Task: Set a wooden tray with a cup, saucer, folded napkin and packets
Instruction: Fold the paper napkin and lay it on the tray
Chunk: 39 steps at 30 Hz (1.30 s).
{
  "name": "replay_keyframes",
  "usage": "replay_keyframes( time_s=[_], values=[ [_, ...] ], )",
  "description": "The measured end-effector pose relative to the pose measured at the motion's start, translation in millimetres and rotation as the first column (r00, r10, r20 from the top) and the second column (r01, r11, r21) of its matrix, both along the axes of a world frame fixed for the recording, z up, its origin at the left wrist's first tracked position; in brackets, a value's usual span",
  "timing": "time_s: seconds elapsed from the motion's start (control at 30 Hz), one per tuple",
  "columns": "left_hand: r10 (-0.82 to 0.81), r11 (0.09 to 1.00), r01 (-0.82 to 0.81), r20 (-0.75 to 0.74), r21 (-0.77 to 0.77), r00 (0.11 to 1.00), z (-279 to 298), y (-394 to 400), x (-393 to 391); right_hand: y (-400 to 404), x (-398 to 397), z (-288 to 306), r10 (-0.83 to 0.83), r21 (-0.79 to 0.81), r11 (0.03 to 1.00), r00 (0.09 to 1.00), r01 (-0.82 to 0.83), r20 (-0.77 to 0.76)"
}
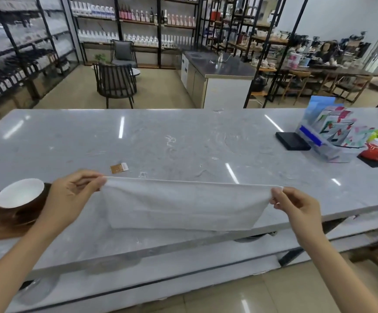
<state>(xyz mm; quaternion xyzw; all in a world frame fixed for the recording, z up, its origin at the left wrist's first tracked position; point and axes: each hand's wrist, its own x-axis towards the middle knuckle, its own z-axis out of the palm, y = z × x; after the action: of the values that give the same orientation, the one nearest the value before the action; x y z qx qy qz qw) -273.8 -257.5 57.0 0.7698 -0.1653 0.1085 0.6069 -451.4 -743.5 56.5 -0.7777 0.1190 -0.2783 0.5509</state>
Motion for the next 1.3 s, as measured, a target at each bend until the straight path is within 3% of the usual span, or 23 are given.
replay_keyframes(
  time_s=[0.13,0.33,0.57,0.7,0.9,1.07,1.2,1.3],
  values=[
    [0.0,1.0,0.0,-0.05,-0.005,0.999,-18,-7,7,4,12,-9,-0.031,0.018,0.999,0.998,0.032,-0.055],
    [0.018,1.0,-0.02,-0.245,-0.008,0.969,-46,-23,40,0,51,-27,-0.051,0.025,0.998,0.985,0.056,-0.163],
    [0.104,0.982,-0.031,-0.405,0.185,0.908,-99,-52,93,-17,109,-86,-0.059,0.054,0.995,0.925,0.085,-0.376],
    [0.141,0.946,0.006,-0.429,0.323,0.892,-119,-61,106,-20,130,-120,-0.084,-0.031,0.996,0.842,0.08,-0.533],
    [0.135,0.886,0.043,-0.347,0.462,0.928,-131,-57,111,-20,135,-140,-0.156,-0.198,0.979,0.807,0.05,-0.57],
    [0.118,0.861,0.064,-0.322,0.504,0.939,-133,-57,129,-28,151,-133,-0.103,-0.156,0.988,0.788,0.009,-0.607],
    [0.048,0.793,0.067,-0.171,0.606,0.984,-133,-61,135,-37,161,-132,-0.095,-0.143,0.99,0.78,0.008,-0.619],
    [0.083,0.784,0.035,-0.16,0.62,0.984,-133,-62,138,-43,165,-134,-0.131,-0.158,0.987,0.774,0.041,-0.619]
  ],
)
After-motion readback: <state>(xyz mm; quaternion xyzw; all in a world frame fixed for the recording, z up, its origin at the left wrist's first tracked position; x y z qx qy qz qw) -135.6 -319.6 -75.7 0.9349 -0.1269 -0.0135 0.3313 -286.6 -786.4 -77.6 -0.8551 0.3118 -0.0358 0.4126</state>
